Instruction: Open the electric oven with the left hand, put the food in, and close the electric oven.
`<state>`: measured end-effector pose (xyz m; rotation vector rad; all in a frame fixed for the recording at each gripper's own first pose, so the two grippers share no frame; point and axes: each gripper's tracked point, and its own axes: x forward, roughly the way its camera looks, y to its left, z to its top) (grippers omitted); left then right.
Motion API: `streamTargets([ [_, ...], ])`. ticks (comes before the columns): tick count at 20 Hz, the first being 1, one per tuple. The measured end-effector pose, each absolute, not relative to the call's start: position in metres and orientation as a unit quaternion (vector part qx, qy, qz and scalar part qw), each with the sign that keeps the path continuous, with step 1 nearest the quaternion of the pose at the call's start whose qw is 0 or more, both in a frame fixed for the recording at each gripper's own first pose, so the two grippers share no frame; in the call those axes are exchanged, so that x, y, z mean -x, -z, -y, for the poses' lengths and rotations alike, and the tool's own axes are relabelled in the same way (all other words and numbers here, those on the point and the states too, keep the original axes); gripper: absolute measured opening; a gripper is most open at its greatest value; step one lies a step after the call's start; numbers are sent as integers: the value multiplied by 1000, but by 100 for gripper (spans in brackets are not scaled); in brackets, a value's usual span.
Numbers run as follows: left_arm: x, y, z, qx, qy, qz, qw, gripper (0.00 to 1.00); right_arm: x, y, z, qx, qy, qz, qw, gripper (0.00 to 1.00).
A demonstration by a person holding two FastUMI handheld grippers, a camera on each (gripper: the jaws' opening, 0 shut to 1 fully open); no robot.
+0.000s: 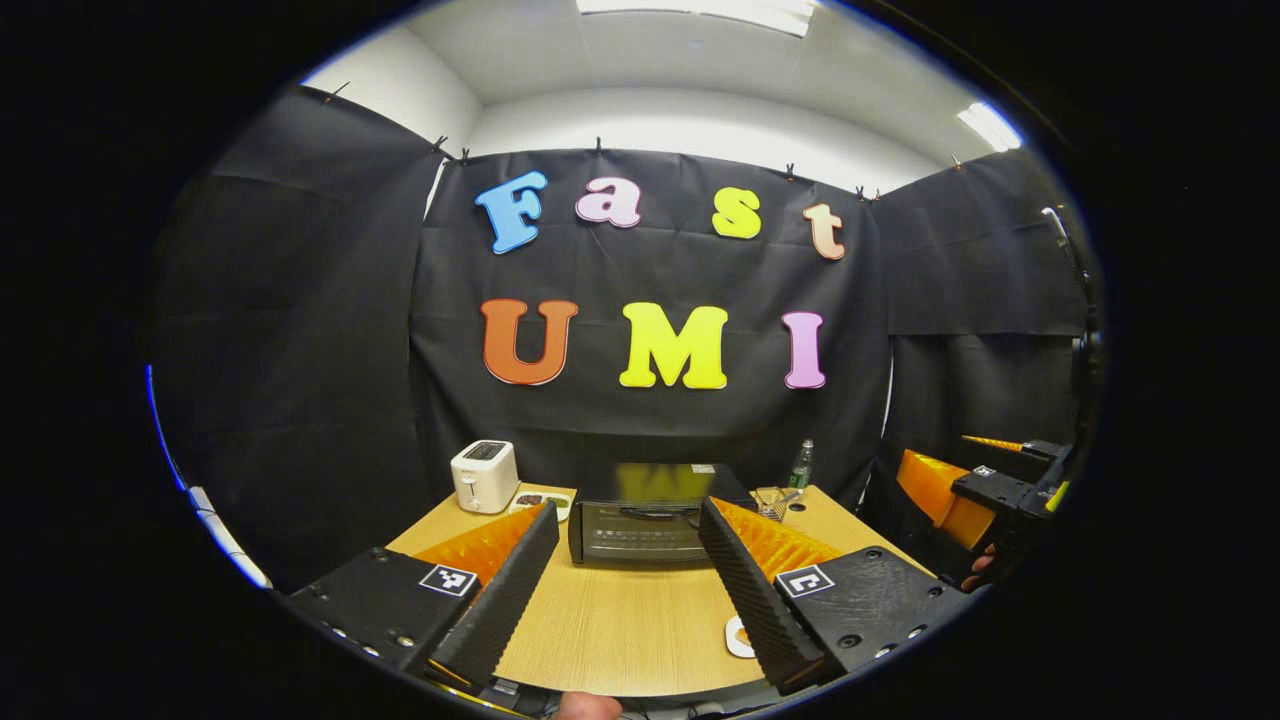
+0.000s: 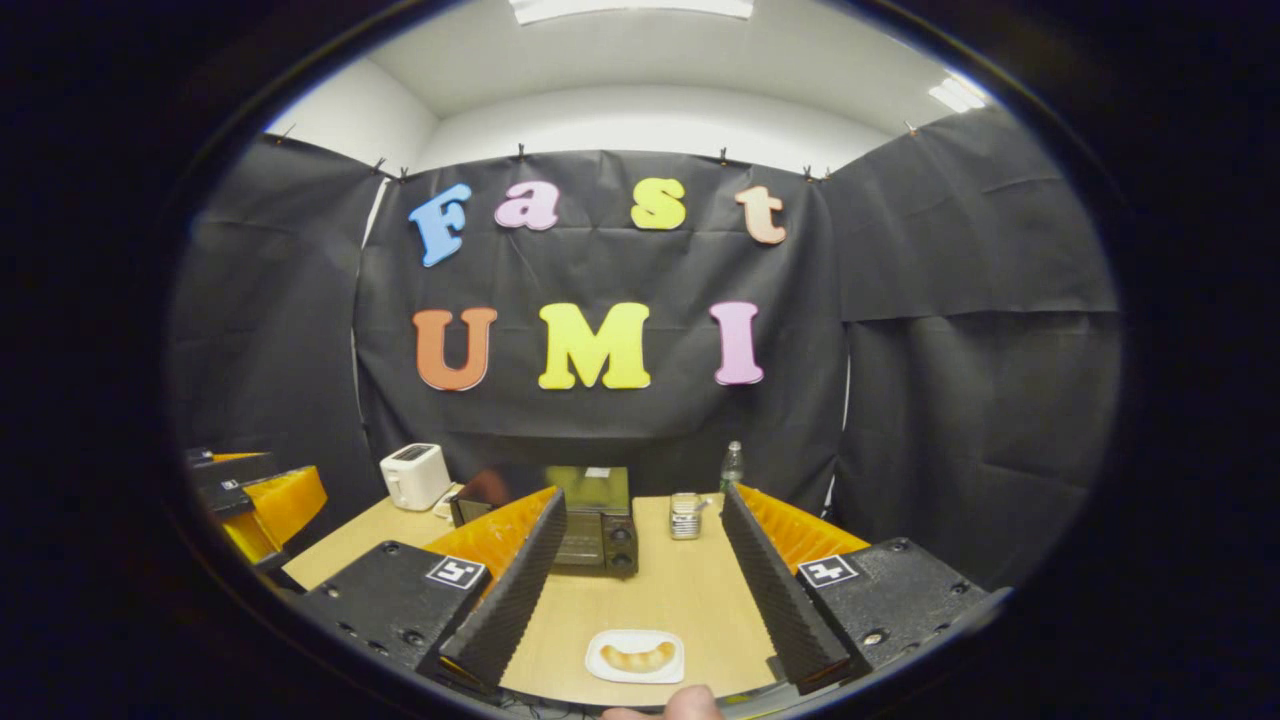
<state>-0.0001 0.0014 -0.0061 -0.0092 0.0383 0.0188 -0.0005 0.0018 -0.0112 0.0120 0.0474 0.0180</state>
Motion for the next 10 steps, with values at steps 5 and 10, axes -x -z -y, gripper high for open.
streamTargets([
  [5,-23,12,-4,5,-18,-29,999,93,-21,8,5,2,-15,-33,999,98],
  [10,-64,26,15,4,-21,-68,997,93,-66,10,19,-4,-27,-45,999,98],
])
